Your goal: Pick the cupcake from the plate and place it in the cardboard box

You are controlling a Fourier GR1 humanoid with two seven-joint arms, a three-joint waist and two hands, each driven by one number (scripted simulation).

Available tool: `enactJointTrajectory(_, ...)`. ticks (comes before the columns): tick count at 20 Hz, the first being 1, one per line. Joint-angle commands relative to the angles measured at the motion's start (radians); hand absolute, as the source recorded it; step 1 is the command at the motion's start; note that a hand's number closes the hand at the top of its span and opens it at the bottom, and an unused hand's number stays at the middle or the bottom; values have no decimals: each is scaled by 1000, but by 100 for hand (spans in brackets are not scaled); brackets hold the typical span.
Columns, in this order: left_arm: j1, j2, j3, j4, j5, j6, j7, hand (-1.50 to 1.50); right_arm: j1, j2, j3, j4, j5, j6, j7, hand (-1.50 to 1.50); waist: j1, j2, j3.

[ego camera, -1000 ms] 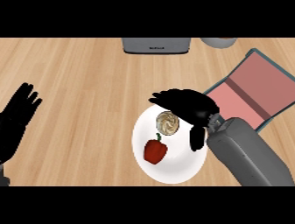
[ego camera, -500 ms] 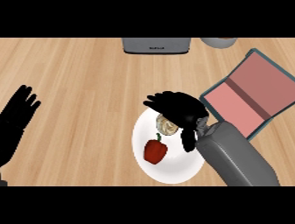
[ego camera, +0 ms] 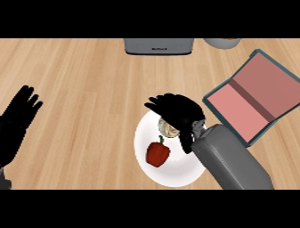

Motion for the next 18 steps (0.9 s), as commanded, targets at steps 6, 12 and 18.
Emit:
enactJointTrajectory(6, 17, -17, 46, -11, 0, -47, 7, 0, 13, 49, -14, 141, 105, -86, -53, -150, 2, 1, 0)
enactJointTrajectory(12, -45, -34, 47, 17, -32, -31, 26, 0, 13, 34, -20, 152, 154, -62, -93, -150, 0, 0, 0)
enactJointTrajectory(18, -60, -39, 61, 31, -34, -55, 29, 0, 15, 79, -12, 233, 190, -114, -71, -150, 0, 0, 0)
